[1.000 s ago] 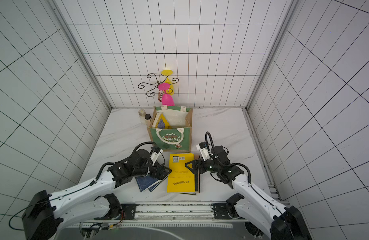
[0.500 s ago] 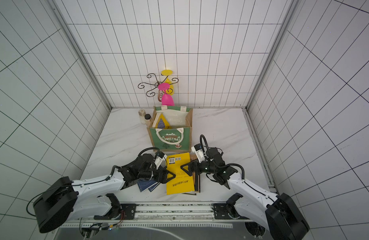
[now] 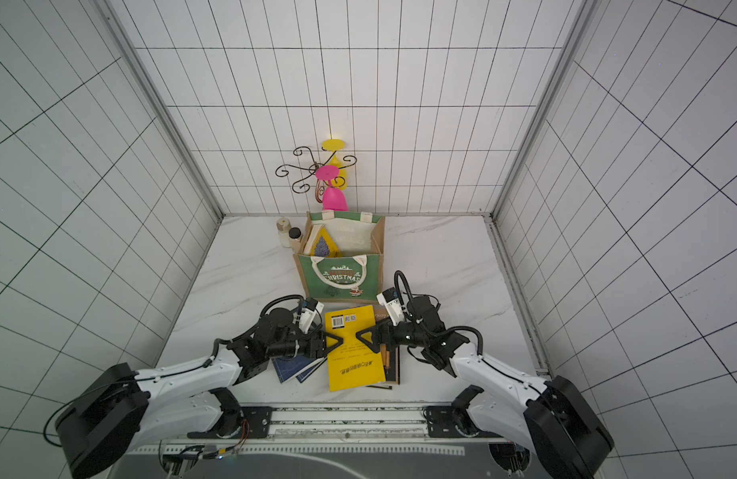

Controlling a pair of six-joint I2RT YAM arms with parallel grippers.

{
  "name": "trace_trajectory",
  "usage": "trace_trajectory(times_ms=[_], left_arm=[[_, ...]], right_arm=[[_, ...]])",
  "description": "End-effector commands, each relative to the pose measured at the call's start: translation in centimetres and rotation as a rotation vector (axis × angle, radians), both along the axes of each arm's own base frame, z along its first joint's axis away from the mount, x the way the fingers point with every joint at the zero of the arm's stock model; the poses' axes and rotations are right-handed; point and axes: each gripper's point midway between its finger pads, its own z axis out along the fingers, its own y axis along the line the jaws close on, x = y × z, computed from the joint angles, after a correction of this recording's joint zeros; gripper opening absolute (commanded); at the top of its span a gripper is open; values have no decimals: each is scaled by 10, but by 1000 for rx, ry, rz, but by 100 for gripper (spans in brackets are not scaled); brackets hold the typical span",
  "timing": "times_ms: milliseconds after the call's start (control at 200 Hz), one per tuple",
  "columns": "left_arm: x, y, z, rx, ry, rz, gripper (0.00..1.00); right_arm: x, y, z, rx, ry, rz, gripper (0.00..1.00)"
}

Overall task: Put the books into the canvas bag
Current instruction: Pick up the book from the book.

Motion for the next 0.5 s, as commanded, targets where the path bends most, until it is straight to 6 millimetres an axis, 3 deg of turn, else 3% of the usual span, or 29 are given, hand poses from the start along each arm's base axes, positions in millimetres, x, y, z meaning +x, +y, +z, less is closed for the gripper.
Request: trace_trajectory(times_ms=[0,200,370,495], left_arm=[[4,-7,31,-97,-78,-19,54],[4,-7,37,-109,-86,-16,38],[2,-6,48,-113,-107,-36,16],[0,-4,55,-95,-135,-61,7]], right_arm=[[-23,1,-20,-12,73,61,99],[-26,5,-15,3,55,90,99],[-24,5,-14,2,43,87,99],[-22,6,-12,5,34,82,99]])
